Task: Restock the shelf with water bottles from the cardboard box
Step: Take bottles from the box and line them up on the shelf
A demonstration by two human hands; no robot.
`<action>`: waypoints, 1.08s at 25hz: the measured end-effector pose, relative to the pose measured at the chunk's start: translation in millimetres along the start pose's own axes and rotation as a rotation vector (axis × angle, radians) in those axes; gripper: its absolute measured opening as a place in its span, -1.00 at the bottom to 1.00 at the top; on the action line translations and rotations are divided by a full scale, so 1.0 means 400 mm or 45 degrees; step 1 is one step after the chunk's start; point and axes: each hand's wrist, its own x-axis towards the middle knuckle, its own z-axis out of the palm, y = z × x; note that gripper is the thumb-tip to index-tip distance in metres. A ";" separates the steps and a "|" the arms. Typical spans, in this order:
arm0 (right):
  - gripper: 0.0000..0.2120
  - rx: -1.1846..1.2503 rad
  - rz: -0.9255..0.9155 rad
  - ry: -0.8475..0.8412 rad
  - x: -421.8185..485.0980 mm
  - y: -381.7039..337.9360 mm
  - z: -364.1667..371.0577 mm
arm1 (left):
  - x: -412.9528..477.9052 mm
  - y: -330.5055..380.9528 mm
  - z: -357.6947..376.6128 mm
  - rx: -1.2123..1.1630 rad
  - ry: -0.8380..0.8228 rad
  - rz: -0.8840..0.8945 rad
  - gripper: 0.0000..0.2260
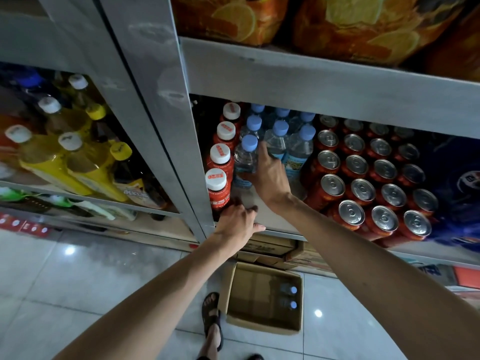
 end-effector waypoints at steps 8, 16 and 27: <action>-0.23 0.086 0.080 -0.060 -0.031 0.004 -0.005 | 0.002 -0.004 0.013 -0.010 0.015 0.025 -0.50; -0.77 0.292 0.271 -0.124 -0.385 0.080 -0.201 | -0.063 0.108 -0.065 -0.093 0.021 0.030 -0.61; -0.87 0.333 1.202 -0.515 -0.950 0.507 -0.100 | -0.123 0.453 0.249 -0.520 -1.035 0.055 -0.74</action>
